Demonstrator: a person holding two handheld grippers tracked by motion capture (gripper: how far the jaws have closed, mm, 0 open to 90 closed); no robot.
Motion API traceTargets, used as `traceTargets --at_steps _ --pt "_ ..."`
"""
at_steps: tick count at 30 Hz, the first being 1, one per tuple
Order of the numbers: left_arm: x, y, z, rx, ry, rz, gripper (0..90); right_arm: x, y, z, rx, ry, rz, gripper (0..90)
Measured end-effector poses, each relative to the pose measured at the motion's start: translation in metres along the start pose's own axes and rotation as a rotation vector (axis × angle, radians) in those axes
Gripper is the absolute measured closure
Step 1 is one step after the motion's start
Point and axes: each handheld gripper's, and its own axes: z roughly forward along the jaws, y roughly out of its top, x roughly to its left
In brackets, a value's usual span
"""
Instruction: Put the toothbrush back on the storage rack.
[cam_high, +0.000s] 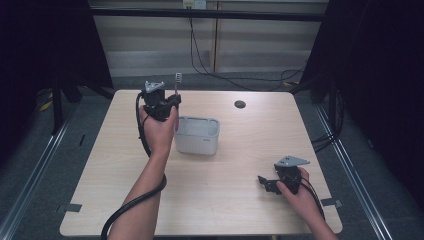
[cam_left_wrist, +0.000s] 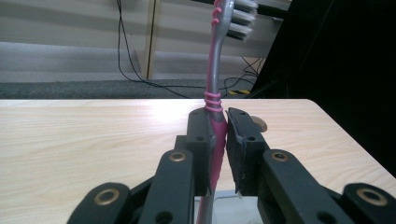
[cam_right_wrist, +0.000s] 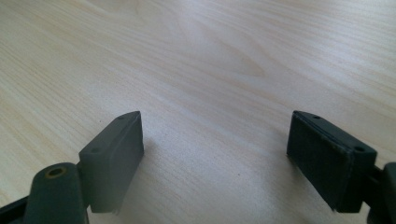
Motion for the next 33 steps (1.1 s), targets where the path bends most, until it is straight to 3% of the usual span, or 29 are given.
traceTargets --at_steps 33 --pt "0.0 -0.014 0.002 0.045 0.003 0.007 79.6 0.0 0.0 0.0 0.001 0.002 -0.001 18.3"
